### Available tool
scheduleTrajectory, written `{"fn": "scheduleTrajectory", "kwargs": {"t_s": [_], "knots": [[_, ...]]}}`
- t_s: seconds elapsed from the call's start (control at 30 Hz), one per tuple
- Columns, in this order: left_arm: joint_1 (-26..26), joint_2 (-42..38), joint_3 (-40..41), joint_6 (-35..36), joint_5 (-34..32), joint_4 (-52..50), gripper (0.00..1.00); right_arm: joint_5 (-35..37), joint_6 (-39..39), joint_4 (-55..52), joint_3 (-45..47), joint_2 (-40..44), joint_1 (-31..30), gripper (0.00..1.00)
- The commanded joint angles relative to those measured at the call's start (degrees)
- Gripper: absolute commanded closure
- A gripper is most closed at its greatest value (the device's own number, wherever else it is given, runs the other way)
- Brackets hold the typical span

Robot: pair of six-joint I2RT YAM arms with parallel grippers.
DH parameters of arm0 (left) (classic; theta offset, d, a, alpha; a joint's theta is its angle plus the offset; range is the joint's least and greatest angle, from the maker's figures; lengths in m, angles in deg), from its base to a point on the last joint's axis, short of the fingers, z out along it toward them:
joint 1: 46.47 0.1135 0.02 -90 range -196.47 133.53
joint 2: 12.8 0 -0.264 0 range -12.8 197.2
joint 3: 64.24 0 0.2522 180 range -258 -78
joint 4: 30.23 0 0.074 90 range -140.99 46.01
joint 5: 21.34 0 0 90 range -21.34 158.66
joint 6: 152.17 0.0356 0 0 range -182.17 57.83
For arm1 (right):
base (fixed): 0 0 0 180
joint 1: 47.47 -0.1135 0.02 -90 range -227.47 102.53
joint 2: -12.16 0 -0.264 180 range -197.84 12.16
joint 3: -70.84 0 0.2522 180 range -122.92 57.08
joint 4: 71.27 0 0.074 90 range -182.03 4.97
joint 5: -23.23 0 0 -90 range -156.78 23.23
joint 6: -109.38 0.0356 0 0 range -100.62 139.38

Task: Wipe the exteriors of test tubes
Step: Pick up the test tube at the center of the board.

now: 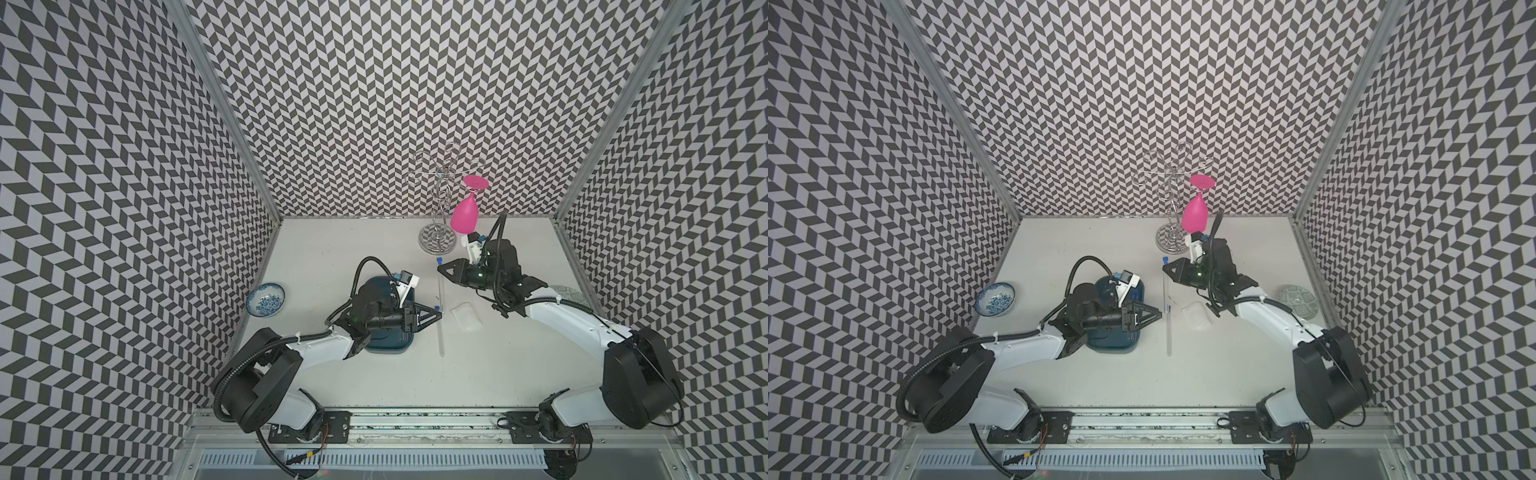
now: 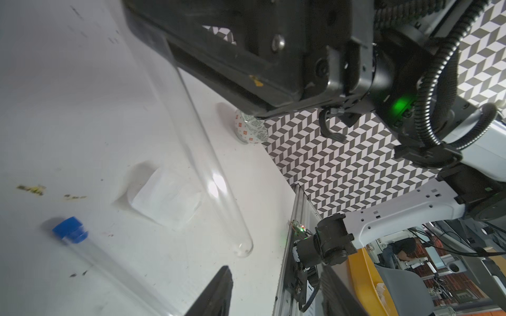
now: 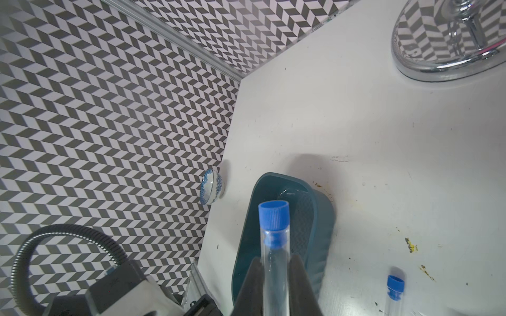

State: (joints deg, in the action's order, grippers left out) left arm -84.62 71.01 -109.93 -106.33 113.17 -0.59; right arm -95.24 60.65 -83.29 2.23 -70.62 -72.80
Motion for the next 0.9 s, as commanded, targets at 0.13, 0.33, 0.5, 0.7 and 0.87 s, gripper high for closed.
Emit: {"fn": "scheduleTrajectory", "kwargs": {"t_s": [0.13,0.33,0.5,0.7,0.87], "knots": [[-0.14,5.48,-1.39,-8.45,-1.66,12.91,0.50,-1.52,5.54,12.11,3.12,4.46,0.58,0.86],[-0.17,8.74,-1.48,-12.51,-2.35,18.66,0.54,-1.99,5.85,13.24,3.95,5.52,0.55,0.86],[-0.26,10.57,-2.35,-15.24,-2.19,23.04,0.59,-1.73,5.85,14.58,6.03,6.57,0.54,0.86],[-0.48,11.50,-2.11,-16.66,-2.55,25.16,0.71,-2.21,7.38,17.74,8.91,7.42,0.54,0.86],[-1.04,11.76,-2.65,-16.22,-2.38,24.52,0.77,-2.03,7.42,18.05,9.32,7.98,0.58,0.86]]}}
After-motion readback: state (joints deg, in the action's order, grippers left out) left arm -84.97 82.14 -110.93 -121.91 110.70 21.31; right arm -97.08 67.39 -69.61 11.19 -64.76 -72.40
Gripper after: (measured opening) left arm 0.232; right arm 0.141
